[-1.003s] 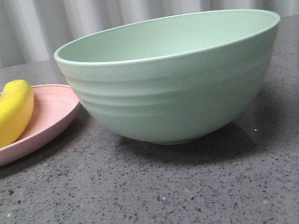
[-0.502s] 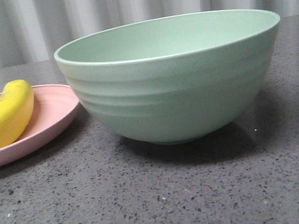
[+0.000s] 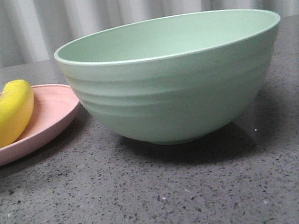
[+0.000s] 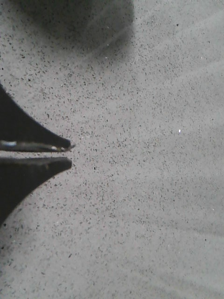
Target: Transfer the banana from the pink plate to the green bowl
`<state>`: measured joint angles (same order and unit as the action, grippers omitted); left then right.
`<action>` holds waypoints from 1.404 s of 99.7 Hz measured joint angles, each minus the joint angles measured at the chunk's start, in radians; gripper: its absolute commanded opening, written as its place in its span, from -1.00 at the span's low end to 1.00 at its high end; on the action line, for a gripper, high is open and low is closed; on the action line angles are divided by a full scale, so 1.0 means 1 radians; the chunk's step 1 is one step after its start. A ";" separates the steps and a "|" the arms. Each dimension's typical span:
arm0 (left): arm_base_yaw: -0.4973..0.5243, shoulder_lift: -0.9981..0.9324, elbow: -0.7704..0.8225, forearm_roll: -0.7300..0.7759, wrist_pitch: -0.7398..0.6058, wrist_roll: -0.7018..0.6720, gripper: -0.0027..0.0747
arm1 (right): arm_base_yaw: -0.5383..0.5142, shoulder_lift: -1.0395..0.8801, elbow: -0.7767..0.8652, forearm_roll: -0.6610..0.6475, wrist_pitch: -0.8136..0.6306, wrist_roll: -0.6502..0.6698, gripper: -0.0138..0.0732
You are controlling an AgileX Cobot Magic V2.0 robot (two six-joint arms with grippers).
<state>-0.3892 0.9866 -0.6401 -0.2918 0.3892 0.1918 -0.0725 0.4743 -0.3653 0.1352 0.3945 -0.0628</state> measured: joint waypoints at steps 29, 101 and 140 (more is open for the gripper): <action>-0.047 0.189 -0.104 -0.021 0.102 0.001 0.13 | 0.000 0.000 0.000 0.001 0.000 0.000 -0.83; -0.047 0.314 -0.126 -0.023 0.113 0.002 -0.55 | 0.000 0.000 0.000 0.001 -0.010 0.000 -0.83; -0.071 0.251 -0.252 -0.023 0.193 0.002 -0.55 | 0.000 0.048 -0.181 0.010 0.229 0.000 -0.65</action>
<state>-0.4602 1.2380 -0.8922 -0.3144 0.5823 0.1940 -0.0725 0.5225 -0.5464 0.1453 0.6235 -0.0628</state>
